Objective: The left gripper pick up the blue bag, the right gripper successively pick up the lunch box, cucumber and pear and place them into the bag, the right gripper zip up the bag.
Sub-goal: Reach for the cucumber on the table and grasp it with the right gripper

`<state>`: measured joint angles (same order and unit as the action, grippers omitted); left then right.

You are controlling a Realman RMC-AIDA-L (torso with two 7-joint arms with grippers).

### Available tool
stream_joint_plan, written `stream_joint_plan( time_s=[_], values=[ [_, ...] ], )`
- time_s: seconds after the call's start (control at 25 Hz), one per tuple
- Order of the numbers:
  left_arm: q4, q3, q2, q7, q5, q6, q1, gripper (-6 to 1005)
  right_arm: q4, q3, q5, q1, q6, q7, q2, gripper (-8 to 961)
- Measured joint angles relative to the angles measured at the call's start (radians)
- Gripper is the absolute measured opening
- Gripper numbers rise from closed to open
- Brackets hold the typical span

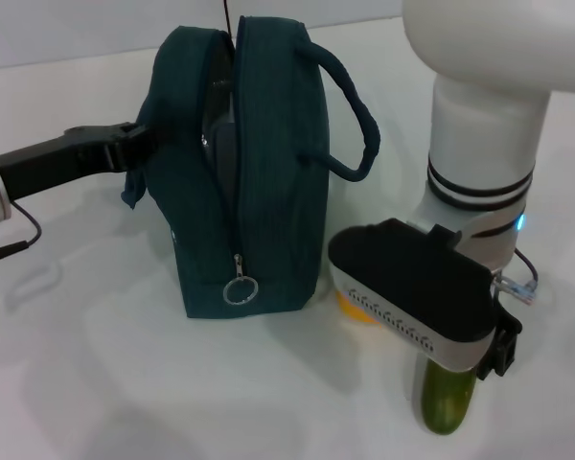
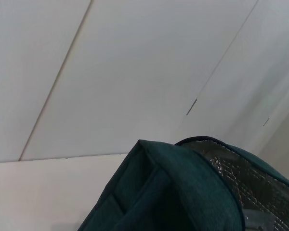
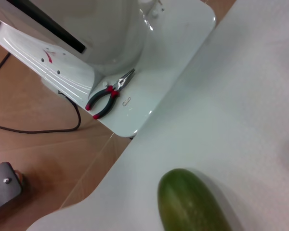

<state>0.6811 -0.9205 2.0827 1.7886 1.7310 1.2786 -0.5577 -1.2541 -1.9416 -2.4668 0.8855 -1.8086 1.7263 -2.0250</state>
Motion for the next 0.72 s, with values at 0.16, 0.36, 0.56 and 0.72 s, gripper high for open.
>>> stream_joint_plan(
  time_s=[0.16, 0.36, 0.56, 0.72],
  values=[
    [0.000, 0.000, 0.000, 0.000, 0.000, 0.000, 0.004, 54, 0.000, -0.028, 0.000, -0.009, 0.007, 0.003, -0.002, 696],
    [0.000, 0.001, 0.000, 0.000, 0.001, 0.001, 0.011, 54, -0.004, -0.051, 0.000, -0.026, 0.016, 0.011, -0.003, 695],
    [0.000, 0.002, 0.000, 0.000, 0.001, 0.001, 0.013, 55, -0.007, -0.054, 0.000, -0.031, 0.030, 0.031, -0.003, 694],
    [0.000, 0.002, 0.001, 0.000, -0.002, 0.001, 0.017, 55, -0.007, -0.055, -0.001, -0.033, 0.035, 0.039, -0.003, 692]
  ],
)
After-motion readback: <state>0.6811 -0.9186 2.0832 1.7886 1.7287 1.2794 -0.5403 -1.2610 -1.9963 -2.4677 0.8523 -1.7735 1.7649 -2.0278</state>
